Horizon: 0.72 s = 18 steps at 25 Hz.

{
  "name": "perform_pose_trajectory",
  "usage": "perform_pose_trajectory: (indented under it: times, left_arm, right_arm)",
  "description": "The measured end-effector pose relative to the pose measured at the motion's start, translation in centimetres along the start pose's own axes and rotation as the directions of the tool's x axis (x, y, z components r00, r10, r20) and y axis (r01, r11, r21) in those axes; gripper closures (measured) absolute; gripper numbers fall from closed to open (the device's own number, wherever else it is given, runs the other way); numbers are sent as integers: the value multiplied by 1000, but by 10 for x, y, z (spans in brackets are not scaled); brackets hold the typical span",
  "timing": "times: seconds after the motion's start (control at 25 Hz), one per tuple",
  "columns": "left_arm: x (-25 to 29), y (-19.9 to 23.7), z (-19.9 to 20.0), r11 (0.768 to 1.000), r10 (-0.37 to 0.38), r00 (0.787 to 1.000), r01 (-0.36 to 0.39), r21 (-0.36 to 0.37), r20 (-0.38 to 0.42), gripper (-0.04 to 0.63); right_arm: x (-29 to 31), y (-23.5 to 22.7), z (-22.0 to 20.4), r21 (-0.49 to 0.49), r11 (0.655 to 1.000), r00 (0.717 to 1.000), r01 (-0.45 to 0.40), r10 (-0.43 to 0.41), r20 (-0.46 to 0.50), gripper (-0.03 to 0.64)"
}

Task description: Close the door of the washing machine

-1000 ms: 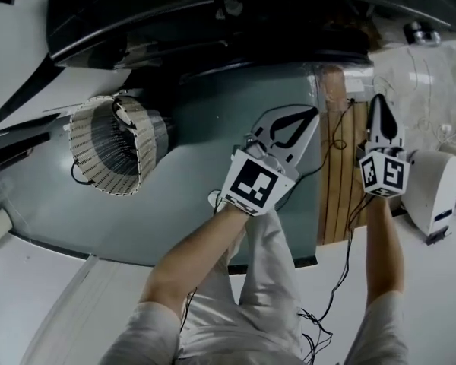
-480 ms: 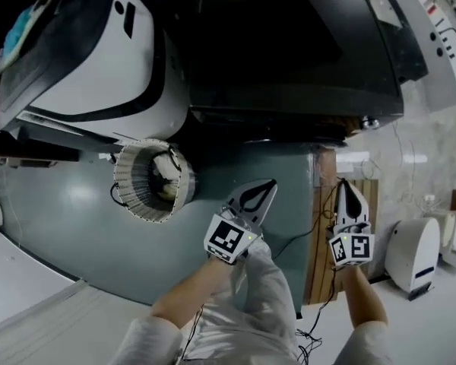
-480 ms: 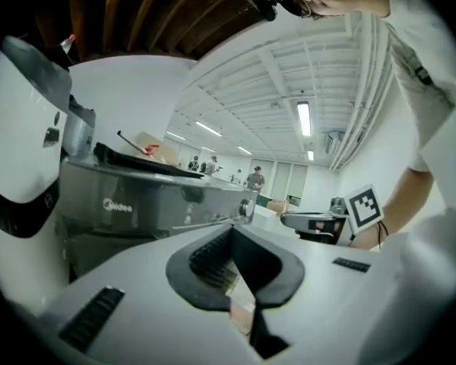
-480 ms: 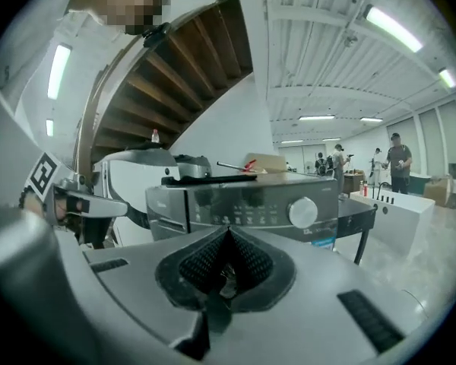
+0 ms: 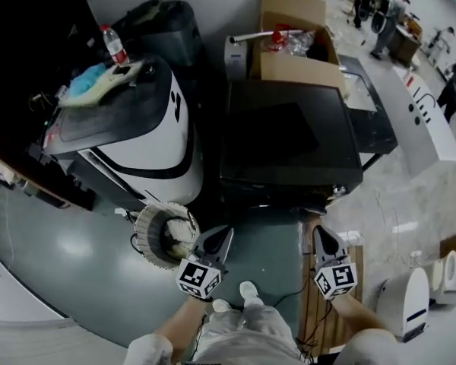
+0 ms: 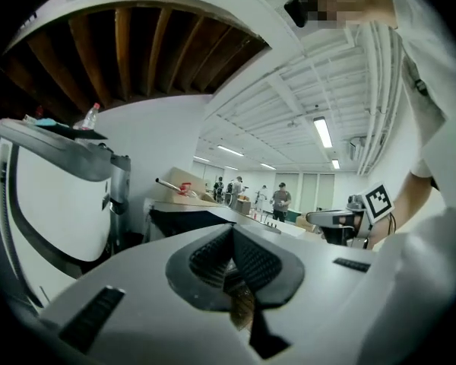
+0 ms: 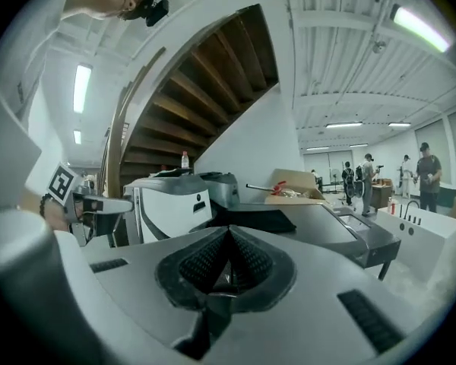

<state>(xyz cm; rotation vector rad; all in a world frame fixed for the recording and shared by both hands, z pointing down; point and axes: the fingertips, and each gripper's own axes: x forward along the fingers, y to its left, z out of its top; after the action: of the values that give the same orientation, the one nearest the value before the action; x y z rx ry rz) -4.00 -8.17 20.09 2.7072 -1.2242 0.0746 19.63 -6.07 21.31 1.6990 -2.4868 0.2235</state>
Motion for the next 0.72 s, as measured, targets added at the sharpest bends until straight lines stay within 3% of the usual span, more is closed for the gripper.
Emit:
perform_pose_trajectory:
  times: [0.24,0.48,0.72]
  left_arm:
    - [-52,14,54,996,76,996,-78,53,50,592]
    - [-85,2,83,987,70,996,-78,139,63,592]
    - [-98,-11,117,986,68,988,-87,139,140,592]
  right_arm:
    - [-17,9,66,1,1000,995,-21,21,93,606]
    - [-51,5,117,-77,997,993,-19,28,113,606]
    - [-74,10,147,-112,994,984,-21,40,174,606]
